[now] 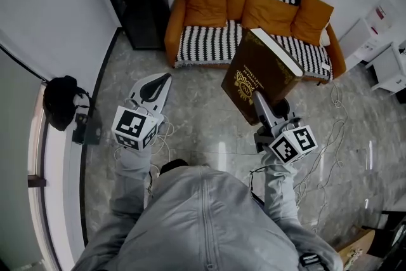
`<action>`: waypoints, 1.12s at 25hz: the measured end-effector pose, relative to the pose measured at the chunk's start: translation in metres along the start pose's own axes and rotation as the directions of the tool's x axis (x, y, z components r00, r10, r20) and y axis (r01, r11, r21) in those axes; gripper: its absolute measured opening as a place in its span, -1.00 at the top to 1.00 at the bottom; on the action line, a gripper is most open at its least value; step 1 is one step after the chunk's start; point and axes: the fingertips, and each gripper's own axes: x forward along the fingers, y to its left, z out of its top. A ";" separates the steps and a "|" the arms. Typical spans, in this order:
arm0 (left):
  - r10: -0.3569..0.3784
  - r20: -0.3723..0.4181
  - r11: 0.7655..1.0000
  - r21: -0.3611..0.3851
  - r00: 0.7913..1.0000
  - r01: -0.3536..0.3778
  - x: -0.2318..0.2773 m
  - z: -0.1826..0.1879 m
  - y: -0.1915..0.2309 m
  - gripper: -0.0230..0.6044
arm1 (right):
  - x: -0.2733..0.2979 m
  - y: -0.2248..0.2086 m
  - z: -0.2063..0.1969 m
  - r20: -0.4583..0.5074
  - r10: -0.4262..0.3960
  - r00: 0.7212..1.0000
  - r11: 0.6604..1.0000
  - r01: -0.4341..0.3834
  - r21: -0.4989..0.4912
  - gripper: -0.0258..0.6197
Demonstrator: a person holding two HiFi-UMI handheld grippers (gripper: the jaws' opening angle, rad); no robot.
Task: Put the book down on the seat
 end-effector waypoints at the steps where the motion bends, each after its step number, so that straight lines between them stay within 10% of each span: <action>1: 0.012 -0.001 1.000 -0.004 1.000 -0.012 0.000 0.000 -0.001 0.84 | -0.002 -0.002 -0.001 -0.004 0.004 1.000 1.000 -0.004 0.001 0.19; 16: 0.010 -0.052 0.999 -0.033 0.999 -0.012 0.039 -0.035 0.022 0.84 | 0.032 -0.038 -0.017 -0.017 -0.013 1.000 0.999 0.013 0.038 0.19; 28: 0.007 -0.032 1.000 0.006 0.999 -0.007 0.147 -0.037 0.147 0.84 | 0.153 -0.097 -0.008 -0.014 -0.065 0.998 0.998 0.065 0.015 0.19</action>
